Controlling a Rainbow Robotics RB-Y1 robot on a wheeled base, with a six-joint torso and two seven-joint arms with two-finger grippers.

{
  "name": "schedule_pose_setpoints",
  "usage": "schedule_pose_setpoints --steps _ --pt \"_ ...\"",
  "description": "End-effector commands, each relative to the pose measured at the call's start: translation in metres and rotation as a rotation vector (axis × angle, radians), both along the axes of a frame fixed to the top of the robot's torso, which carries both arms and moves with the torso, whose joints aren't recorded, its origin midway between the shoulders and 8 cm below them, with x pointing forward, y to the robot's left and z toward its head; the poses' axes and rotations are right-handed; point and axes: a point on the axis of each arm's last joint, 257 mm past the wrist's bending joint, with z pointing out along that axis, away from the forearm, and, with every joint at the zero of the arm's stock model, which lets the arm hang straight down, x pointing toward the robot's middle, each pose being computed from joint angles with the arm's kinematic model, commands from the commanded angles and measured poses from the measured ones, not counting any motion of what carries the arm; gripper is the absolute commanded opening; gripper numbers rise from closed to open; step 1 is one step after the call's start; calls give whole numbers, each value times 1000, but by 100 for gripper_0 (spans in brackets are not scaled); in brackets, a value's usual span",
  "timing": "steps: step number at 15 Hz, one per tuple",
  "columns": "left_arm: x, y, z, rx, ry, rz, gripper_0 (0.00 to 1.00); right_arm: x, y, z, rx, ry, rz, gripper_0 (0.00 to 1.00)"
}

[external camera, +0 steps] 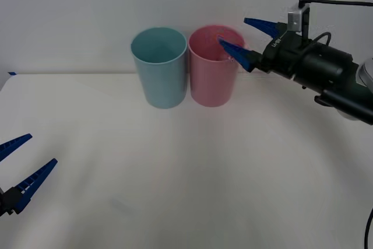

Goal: Grasp the object on the table and drop it into the matching bin: aluminum can to the light blue bin, PET bottle to the pink bin.

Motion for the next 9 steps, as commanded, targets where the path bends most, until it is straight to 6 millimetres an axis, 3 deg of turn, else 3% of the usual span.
schedule_pose_setpoints --steps 1,9 --pt "0 0 0 0 0 0 100 -25 -23 -15 6 5 -25 100" --pt "0 0 0 0 0 0 100 -89 -89 -68 -79 -16 -122 100"
